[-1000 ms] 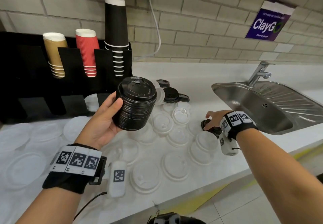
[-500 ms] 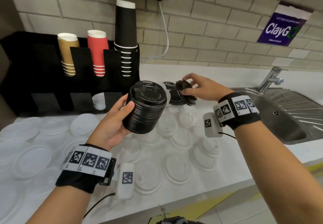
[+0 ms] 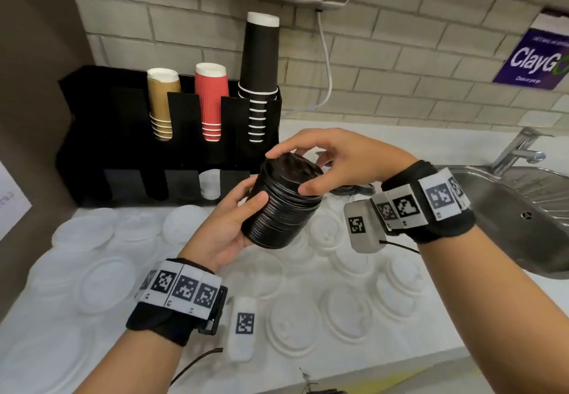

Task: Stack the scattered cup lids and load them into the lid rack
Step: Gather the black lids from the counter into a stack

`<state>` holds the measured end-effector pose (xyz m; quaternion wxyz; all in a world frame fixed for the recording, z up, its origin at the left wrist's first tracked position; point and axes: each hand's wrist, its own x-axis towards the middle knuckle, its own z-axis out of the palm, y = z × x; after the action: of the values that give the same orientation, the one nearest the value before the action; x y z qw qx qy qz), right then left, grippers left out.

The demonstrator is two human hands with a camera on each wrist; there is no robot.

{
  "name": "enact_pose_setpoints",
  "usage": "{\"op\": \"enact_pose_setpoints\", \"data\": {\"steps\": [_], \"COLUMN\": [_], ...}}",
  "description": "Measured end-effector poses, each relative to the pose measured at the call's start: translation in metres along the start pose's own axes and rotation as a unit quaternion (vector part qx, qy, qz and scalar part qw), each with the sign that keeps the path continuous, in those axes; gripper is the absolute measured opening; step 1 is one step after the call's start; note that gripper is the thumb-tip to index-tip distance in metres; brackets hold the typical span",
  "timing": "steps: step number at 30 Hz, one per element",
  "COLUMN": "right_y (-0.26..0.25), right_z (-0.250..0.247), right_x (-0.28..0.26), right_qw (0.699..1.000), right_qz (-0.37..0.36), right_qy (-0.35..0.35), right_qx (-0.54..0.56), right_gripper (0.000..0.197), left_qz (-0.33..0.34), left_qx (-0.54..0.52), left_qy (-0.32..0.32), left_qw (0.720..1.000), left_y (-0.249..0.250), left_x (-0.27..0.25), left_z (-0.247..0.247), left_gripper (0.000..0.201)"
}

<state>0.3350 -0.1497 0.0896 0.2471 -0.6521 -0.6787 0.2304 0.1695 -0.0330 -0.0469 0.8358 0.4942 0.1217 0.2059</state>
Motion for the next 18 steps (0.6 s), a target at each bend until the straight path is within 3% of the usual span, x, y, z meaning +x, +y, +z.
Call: {"op": "enact_pose_setpoints", "data": {"steps": [9,14,16,18], "right_y": [-0.016,-0.019,-0.015,0.002], "right_z": [0.013,0.018,0.011,-0.001], "right_x": [0.023,0.032,0.031,0.032], "right_qw": [0.997,0.998,0.998,0.987], "right_qz": [-0.025,-0.024,0.006,0.041], "right_qy": [0.036,0.032,0.068,0.147], "right_qx": [-0.066,-0.057,-0.010,0.043], "right_gripper": [0.058,0.059,0.055,0.040], "left_qz": [0.009,0.012,0.018,0.024], "left_qx": [-0.036,-0.046,-0.053,-0.066], "left_qy": [0.004,0.006,0.017,0.036], "left_qw": [0.999,0.999,0.998,0.997], "left_y": [0.012,0.016,0.020,0.026], "left_x": [0.005,0.002,0.001,0.003], "left_z": [-0.022,-0.031,-0.036,-0.041], "left_gripper": [0.048,0.057,0.055,0.061]}}
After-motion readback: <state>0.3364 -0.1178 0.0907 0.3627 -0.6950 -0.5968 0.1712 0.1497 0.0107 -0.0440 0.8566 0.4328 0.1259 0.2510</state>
